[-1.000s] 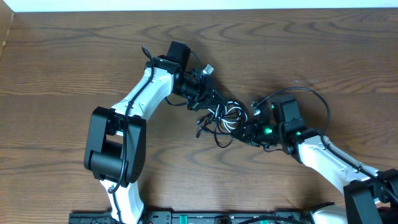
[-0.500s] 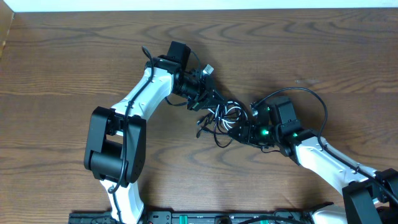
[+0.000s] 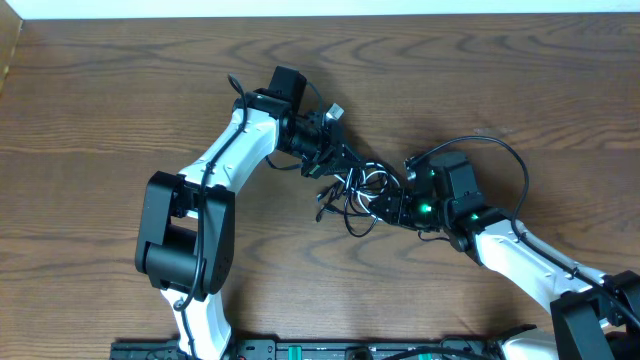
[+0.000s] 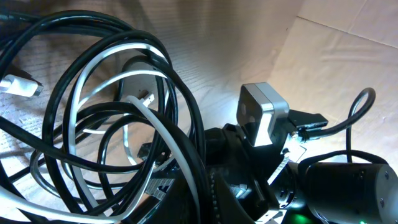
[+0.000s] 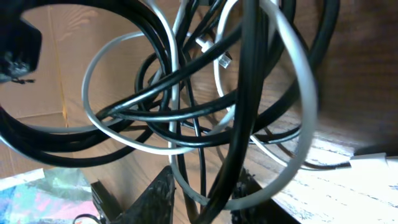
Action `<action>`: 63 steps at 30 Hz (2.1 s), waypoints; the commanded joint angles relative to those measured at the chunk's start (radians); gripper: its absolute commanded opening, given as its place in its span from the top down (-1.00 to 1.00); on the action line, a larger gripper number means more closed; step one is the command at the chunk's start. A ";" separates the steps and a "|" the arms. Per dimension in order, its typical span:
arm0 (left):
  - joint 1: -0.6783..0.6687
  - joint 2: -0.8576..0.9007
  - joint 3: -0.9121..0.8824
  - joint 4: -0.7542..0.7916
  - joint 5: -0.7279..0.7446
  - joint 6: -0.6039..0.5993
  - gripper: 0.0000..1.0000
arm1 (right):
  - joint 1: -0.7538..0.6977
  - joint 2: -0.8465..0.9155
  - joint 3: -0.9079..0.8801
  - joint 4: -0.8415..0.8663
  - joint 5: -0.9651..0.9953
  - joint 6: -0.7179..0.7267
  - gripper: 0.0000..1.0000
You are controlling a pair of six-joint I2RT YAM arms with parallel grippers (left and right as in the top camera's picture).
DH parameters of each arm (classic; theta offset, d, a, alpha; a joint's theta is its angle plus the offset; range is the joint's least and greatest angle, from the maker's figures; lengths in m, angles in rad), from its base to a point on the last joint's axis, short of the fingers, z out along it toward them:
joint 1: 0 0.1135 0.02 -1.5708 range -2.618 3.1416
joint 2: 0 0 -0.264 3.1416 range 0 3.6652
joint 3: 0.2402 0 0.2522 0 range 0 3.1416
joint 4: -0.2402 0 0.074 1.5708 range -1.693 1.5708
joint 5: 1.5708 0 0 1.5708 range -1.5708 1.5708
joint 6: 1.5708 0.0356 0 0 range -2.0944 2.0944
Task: Untangle cables
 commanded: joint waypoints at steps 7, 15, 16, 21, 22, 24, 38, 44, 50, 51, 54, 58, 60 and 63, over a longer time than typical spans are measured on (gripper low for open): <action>-0.039 0.004 0.001 0.000 0.020 0.026 0.83 | 0.005 -0.003 -0.008 0.007 0.005 0.012 0.98; -0.039 0.004 0.001 0.000 0.021 0.026 0.70 | -0.019 -0.003 -0.008 0.046 -0.011 0.011 0.98; -0.039 0.004 0.001 -0.001 0.021 0.026 0.70 | -0.024 -0.003 -0.008 0.053 -0.020 0.011 0.98; -0.039 0.004 0.001 -0.001 0.021 0.029 0.79 | -0.058 -0.003 -0.008 0.103 -0.080 0.011 0.98; -0.039 0.004 0.001 -0.001 0.021 0.029 0.85 | -0.063 -0.003 -0.008 0.112 -0.091 0.011 0.98; -0.039 0.004 0.001 -0.001 0.020 0.029 0.85 | -0.069 -0.003 -0.008 0.127 -0.106 0.011 0.98; -0.039 0.004 0.001 -0.041 0.021 0.101 0.85 | -0.103 -0.003 -0.008 0.260 -0.236 0.004 0.81; -0.043 0.004 0.001 -0.041 0.021 0.100 0.85 | -0.103 -0.003 -0.008 0.269 -0.270 0.003 0.70; -0.043 0.004 0.001 -0.040 0.026 0.060 0.85 | -0.103 -0.003 -0.008 0.290 -0.315 0.002 0.61; -0.043 0.004 0.001 -0.040 0.031 0.057 0.85 | -0.103 -0.003 -0.008 0.290 -0.318 -0.006 0.61; -0.043 0.004 0.001 -0.037 0.075 0.058 0.85 | -0.103 -0.003 -0.008 0.290 -0.317 -0.013 0.61; -0.043 0.003 0.001 -0.037 0.122 0.058 0.85 | -0.101 -0.003 -0.008 0.289 -0.317 -0.023 0.62; -0.043 0.004 0.001 -0.037 0.126 0.058 0.85 | -0.101 -0.003 -0.008 0.285 -0.313 -0.023 0.69; -0.043 0.004 0.001 -0.036 0.126 0.058 0.85 | -0.101 -0.003 -0.008 0.282 -0.309 -0.024 0.79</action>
